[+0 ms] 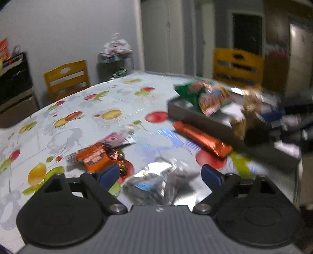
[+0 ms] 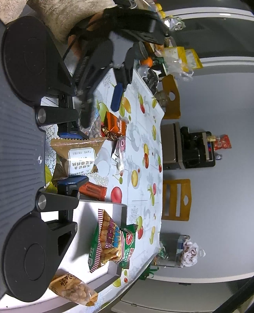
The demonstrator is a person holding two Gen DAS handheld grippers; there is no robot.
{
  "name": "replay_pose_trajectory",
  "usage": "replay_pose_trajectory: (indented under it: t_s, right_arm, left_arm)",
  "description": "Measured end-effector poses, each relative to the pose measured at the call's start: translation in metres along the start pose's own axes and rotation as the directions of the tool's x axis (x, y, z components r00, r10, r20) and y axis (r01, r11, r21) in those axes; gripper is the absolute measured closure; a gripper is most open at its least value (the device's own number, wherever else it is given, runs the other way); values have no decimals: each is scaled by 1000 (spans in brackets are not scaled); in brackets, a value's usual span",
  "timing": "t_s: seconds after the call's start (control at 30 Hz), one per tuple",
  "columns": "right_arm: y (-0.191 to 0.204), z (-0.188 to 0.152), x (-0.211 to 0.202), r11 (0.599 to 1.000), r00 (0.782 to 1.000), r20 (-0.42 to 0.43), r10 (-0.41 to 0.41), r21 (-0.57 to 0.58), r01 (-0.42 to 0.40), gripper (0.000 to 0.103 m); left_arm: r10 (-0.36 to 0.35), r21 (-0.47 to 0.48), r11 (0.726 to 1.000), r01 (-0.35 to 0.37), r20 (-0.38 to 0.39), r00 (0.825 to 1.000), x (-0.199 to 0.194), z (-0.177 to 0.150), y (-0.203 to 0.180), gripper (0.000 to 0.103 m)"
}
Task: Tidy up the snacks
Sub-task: 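Lift both held snacks and carry them toward the grey tray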
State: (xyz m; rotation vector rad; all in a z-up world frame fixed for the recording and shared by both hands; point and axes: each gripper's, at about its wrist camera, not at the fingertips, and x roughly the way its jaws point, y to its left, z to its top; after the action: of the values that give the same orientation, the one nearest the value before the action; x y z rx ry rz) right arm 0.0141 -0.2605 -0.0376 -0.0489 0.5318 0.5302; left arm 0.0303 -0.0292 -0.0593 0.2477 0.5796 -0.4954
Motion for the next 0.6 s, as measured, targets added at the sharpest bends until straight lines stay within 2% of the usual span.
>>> replay_pose_trajectory:
  t_s: [0.07, 0.13, 0.2, 0.23, 0.27, 0.33, 0.37, 0.43, 0.5, 0.6]
  right_arm:
    - [1, 0, 0, 1000, 1000, -1, 1, -5, -1, 65]
    - [3, -1, 0, 1000, 1000, -2, -2, -12, 2, 65]
    - [4, -1, 0, 1000, 1000, -5, -1, -14, 1, 65]
    - [5, -1, 1, 1000, 1000, -5, -2, -19, 2, 65]
    - [7, -1, 1, 1000, 1000, -5, -5, -26, 5, 65]
    - [8, -1, 1, 999, 1000, -8, -10, -33, 10, 65]
    - [8, -1, 2, 999, 1000, -10, -14, -35, 14, 65]
    - [8, -2, 4, 999, 999, -13, -29, -40, 28, 65]
    - [10, -2, 6, 998, 999, -17, -33, -50, 32, 65]
    - [10, -3, 7, 999, 1000, -12, -27, -47, 26, 65]
  left_arm:
    - [-13, 67, 998, 14, -16, 1000, 7, -3, -8, 12]
    - [5, 116, 993, -1, -37, 999, 18, -6, -15, 12]
    - [9, 99, 995, -5, -38, 999, 25, -6, -14, 12]
    - [-3, 79, 997, 6, -45, 999, 27, -4, -12, 15]
    - [0, 62, 998, 3, -46, 999, 28, -3, -10, 19]
    - [11, 48, 999, -9, -38, 999, 29, -3, -8, 41]
    - [18, 49, 999, -17, -33, 999, 28, -3, -8, 45]
    - [38, 49, 998, -36, -33, 999, 27, -3, -9, 67]
    - [63, 35, 997, -62, -34, 997, 26, -3, -8, 74]
    - [83, 6, 997, -83, -22, 996, 24, -2, -3, 77]
